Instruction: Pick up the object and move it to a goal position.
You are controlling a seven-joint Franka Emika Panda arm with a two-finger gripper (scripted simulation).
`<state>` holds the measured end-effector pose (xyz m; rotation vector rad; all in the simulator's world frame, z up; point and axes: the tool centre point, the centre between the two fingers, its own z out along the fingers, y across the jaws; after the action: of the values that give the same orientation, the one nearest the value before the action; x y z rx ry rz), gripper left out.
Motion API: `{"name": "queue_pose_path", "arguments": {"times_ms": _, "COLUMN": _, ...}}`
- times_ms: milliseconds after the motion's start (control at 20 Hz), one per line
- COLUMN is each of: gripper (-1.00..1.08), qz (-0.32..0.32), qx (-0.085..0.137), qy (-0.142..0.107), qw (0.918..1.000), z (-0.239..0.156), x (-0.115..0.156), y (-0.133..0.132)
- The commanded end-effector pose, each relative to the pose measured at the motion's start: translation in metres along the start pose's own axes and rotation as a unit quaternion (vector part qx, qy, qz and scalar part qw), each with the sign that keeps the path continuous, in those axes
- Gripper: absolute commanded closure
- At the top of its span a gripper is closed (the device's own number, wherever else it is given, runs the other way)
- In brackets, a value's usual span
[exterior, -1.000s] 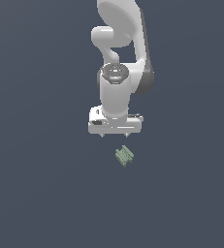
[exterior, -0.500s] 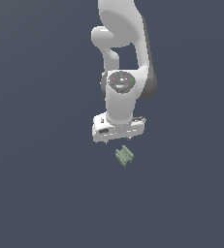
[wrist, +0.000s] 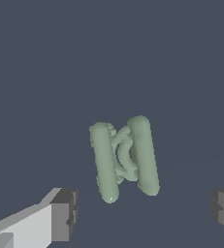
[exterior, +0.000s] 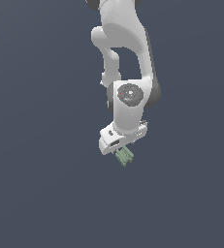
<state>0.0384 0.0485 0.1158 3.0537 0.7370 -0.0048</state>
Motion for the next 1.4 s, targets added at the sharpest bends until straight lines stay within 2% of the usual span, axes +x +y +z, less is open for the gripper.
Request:
{"name": "queue_pose_path", "arguments": {"times_ms": 0, "gripper": -0.92, "qz": -0.028, "qx": 0.0, "qy": 0.001, "qw": 0.9996, "z": 0.005, "x": 0.005, "y": -0.002}}
{"name": "queue_pose_path", "arguments": {"times_ms": 350, "gripper": -0.92, "qz": -0.072, "qx": 0.0, "qy": 0.001, "qw": 0.9974, "z": 0.013, "x": 0.013, "y": -0.006}}
{"name": "queue_pose_path", "arguments": {"times_ms": 750, "gripper": -0.92, "qz": -0.076, "qx": 0.0, "qy": 0.001, "qw": 0.9971, "z": 0.018, "x": 0.013, "y": -0.007}}
{"name": "queue_pose_path", "arguments": {"times_ms": 1350, "gripper": -0.92, "qz": -0.078, "qx": 0.0, "qy": 0.001, "qw": 0.9969, "z": 0.065, "x": 0.013, "y": -0.007}}
